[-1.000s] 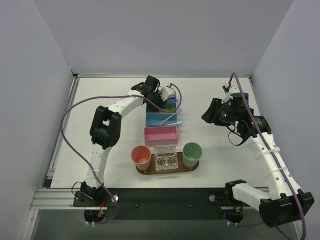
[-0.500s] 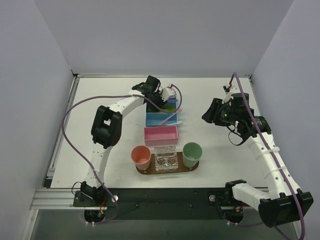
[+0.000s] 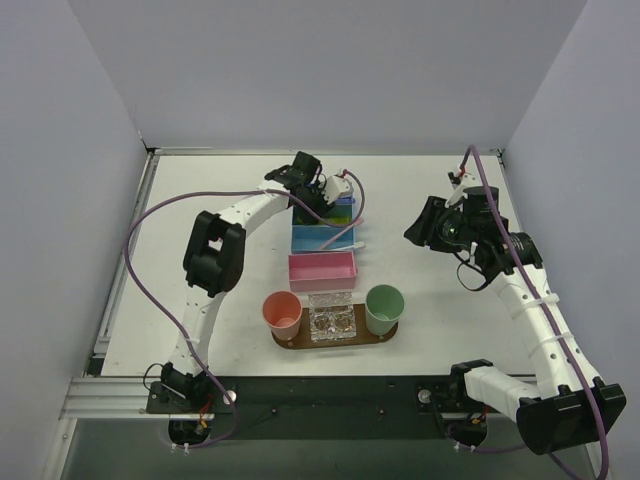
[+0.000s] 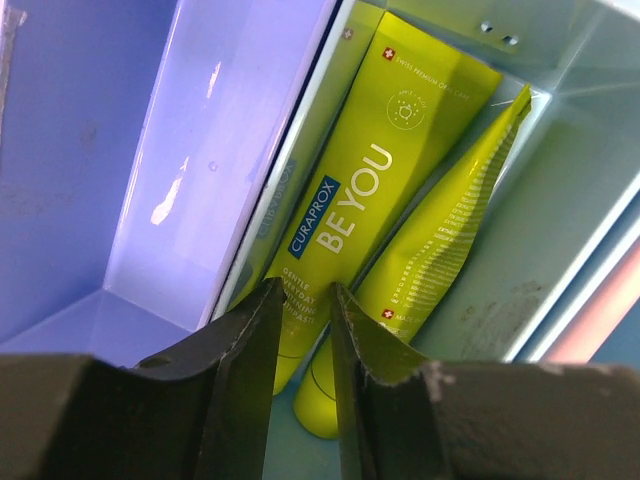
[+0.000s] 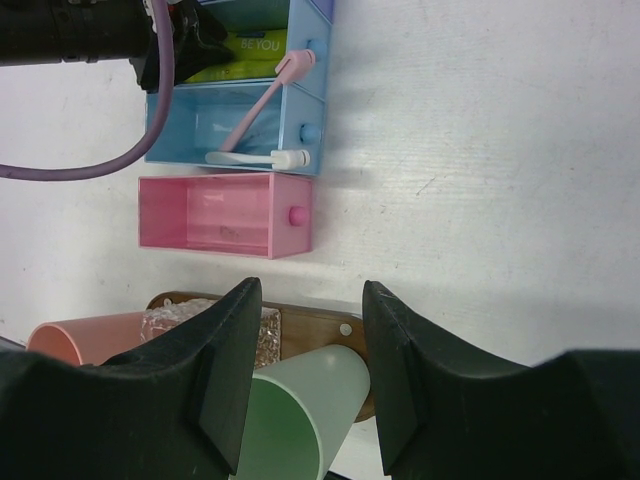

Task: Prepare toiletry sets of a toothbrush and toothpaste on the tray

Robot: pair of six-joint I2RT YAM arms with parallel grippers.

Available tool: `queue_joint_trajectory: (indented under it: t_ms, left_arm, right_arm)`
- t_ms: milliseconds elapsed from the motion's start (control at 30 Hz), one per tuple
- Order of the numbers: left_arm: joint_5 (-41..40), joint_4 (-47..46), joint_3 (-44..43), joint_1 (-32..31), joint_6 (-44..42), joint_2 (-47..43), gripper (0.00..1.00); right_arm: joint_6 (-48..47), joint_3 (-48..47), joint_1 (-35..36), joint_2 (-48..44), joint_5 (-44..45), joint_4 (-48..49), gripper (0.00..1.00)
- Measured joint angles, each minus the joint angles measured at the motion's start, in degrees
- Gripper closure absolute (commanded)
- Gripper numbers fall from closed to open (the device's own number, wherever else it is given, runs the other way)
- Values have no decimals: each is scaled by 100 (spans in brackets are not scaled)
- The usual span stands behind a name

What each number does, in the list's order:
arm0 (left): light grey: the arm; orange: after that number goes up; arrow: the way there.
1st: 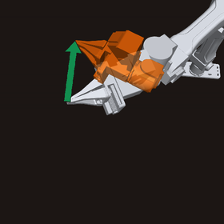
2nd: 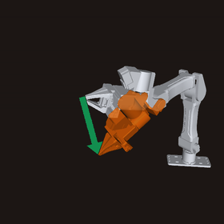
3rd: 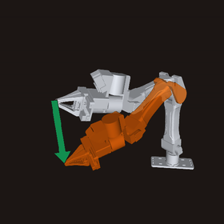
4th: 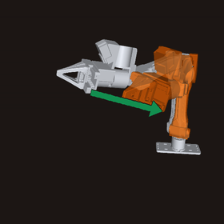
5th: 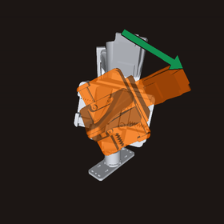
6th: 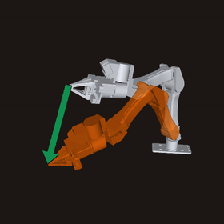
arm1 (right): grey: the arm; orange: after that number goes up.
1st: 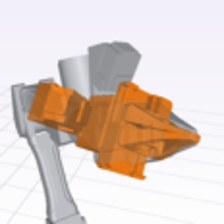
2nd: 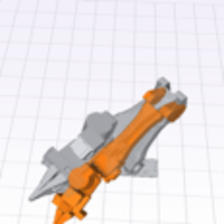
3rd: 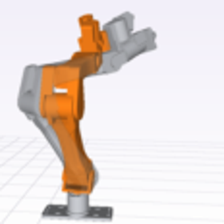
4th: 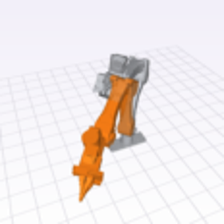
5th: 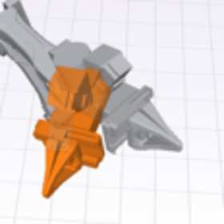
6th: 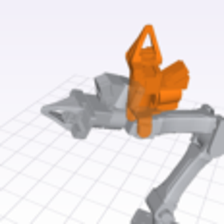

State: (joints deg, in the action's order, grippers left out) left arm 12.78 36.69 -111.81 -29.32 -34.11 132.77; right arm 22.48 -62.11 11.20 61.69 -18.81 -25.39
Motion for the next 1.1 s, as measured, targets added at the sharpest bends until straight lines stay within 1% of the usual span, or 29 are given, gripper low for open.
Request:
queue_joint_trajectory:
  t_ms: [67, 133, 167, 267, 333, 400, 467, 733, 1100]
  left_arm:
    - [-17, 2, -7, -11, -20, 7, 64]
    - [-42, 11, -20, -20, -35, 13, 68]
    - [-52, 15, -22, -22, -46, 22, 76]
    - [-61, 22, -39, -26, -59, 33, 86]
    - [-61, 24, -46, -28, -63, 33, 90]
    - [-61, 22, -46, -28, -59, 33, 97]
    - [-61, 20, -46, -28, -37, 33, 100]
    - [-146, -44, 26, -66, 94, -17, 100]
    - [-210, -413, 754, -74, 372, -496, 100]
  right_arm:
    - [2, 35, -4, 0, -2, 22, 60]
    - [7, 68, -9, 0, -4, 33, 60]
    - [7, 74, -13, 0, -7, 37, 60]
    - [17, 74, -39, 0, -9, 39, 59]
    - [17, 76, -42, 0, -9, 44, 60]
    - [20, 85, -42, 0, -11, 57, 60]
    - [22, 94, -42, 0, -11, 74, 60]
    - [22, 129, -44, 0, -13, 81, 60]
    - [24, 157, -74, 0, -22, 122, 60]
